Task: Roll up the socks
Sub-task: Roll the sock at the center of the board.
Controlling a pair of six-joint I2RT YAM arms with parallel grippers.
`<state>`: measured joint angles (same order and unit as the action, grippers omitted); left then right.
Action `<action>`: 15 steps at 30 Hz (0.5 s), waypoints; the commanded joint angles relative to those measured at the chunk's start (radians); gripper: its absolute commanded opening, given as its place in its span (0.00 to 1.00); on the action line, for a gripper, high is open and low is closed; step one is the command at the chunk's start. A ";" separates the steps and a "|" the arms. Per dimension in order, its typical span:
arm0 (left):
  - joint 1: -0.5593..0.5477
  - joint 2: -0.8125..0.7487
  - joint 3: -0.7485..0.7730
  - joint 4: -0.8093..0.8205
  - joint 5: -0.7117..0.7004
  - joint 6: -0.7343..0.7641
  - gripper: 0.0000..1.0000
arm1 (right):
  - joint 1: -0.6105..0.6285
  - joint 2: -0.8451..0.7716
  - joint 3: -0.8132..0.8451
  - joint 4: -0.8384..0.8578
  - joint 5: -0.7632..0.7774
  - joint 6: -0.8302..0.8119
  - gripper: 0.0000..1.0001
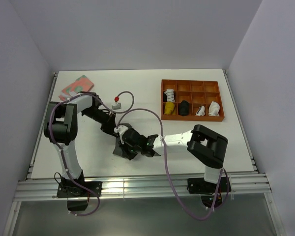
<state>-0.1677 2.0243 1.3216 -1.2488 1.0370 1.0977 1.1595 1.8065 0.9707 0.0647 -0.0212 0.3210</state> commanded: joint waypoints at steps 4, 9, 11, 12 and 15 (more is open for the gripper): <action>0.062 -0.209 -0.103 0.230 0.021 -0.155 0.25 | -0.125 0.014 0.071 -0.196 -0.252 0.070 0.01; 0.118 -0.373 -0.263 0.501 -0.021 -0.272 0.27 | -0.262 0.099 0.197 -0.284 -0.468 0.098 0.04; 0.131 -0.459 -0.335 0.563 -0.040 -0.298 0.31 | -0.290 0.160 0.269 -0.348 -0.557 0.095 0.04; 0.131 -0.488 -0.360 0.633 -0.066 -0.309 0.32 | -0.306 0.180 0.293 -0.374 -0.581 0.083 0.04; 0.116 -0.578 -0.436 0.733 -0.124 -0.334 0.39 | -0.333 0.257 0.384 -0.466 -0.652 0.069 0.04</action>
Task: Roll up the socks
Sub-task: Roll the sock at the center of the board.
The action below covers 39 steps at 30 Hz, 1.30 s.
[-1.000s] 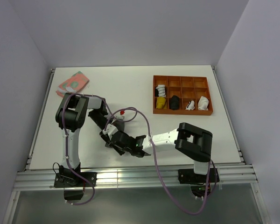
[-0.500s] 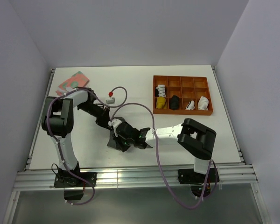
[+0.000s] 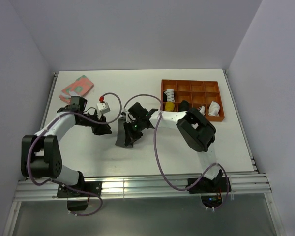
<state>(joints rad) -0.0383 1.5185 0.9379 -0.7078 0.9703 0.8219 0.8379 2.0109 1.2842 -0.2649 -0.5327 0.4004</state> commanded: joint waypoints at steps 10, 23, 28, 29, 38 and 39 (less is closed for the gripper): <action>-0.244 -0.228 -0.261 0.425 -0.324 -0.032 0.46 | -0.100 0.167 0.150 -0.221 -0.369 0.028 0.04; -0.400 -0.239 -0.338 0.462 -0.366 -0.021 0.47 | -0.114 0.221 0.158 -0.212 -0.378 0.071 0.04; -0.419 -0.210 -0.323 0.458 -0.335 -0.038 0.48 | -0.115 0.219 0.158 -0.211 -0.375 0.075 0.04; -0.422 -0.207 -0.321 0.456 -0.331 -0.038 0.47 | -0.115 0.219 0.159 -0.212 -0.375 0.077 0.03; -0.445 -0.121 -0.275 0.364 -0.278 -0.020 0.45 | -0.118 0.215 0.161 -0.211 -0.369 0.084 0.02; -0.446 -0.116 -0.275 0.361 -0.275 -0.015 0.46 | -0.118 0.215 0.159 -0.206 -0.369 0.087 0.03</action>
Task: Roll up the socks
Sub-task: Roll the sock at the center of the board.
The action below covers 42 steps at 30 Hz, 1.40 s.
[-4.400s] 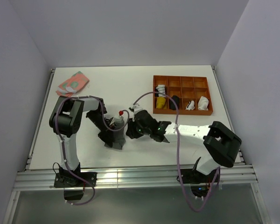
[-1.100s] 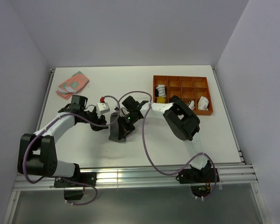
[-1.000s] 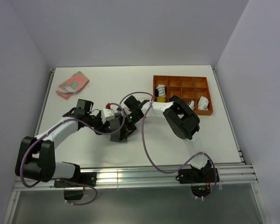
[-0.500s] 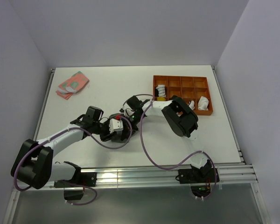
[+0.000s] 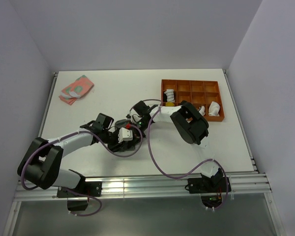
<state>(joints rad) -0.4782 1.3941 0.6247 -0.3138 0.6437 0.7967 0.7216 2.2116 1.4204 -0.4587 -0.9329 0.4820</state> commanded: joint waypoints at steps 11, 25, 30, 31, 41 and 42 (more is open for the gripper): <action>-0.008 0.100 0.108 -0.112 0.068 -0.036 0.25 | -0.004 -0.036 -0.018 0.029 0.077 0.032 0.02; 0.111 0.305 0.274 -0.471 0.260 0.143 0.00 | 0.002 -0.376 -0.305 0.294 0.379 0.113 0.36; 0.200 0.428 0.375 -0.680 0.297 0.295 0.00 | 0.009 -0.544 -0.483 0.446 0.549 0.090 0.41; 0.208 0.448 0.395 -0.711 0.301 0.317 0.00 | 0.013 -0.568 -0.504 0.456 0.612 0.081 0.41; 0.234 0.693 0.567 -0.972 0.277 0.429 0.00 | 0.262 -0.656 -0.482 0.491 0.898 -0.166 0.43; 0.234 0.704 0.579 -0.978 0.272 0.427 0.00 | 0.278 -0.641 -0.466 0.488 0.907 -0.204 0.43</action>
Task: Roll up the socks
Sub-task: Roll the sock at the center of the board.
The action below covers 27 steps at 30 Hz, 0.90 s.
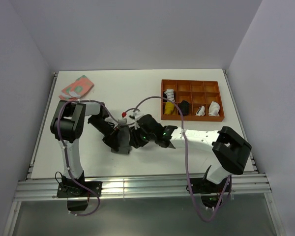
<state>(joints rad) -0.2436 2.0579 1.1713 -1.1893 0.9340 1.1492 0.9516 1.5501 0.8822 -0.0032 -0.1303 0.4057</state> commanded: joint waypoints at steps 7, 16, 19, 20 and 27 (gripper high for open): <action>0.001 0.137 0.093 -0.181 -0.027 0.086 0.00 | 0.171 0.169 0.162 0.055 0.162 -0.261 0.46; 0.000 0.142 0.093 -0.179 -0.035 0.070 0.01 | 0.246 0.283 0.238 0.009 0.213 -0.329 0.47; 0.000 0.145 0.096 -0.179 -0.032 0.066 0.00 | 0.263 0.288 0.230 0.011 0.231 -0.334 0.47; 0.000 0.146 0.097 -0.179 -0.032 0.064 0.00 | 0.265 0.286 0.227 0.011 0.233 -0.332 0.47; 0.000 0.159 0.108 -0.179 -0.026 0.058 0.00 | 0.294 0.311 0.224 -0.021 0.273 -0.337 0.48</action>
<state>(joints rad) -0.2436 2.1971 1.2579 -1.3640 0.9264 1.1851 1.2263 1.8427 1.0771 -0.0124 0.0914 0.0868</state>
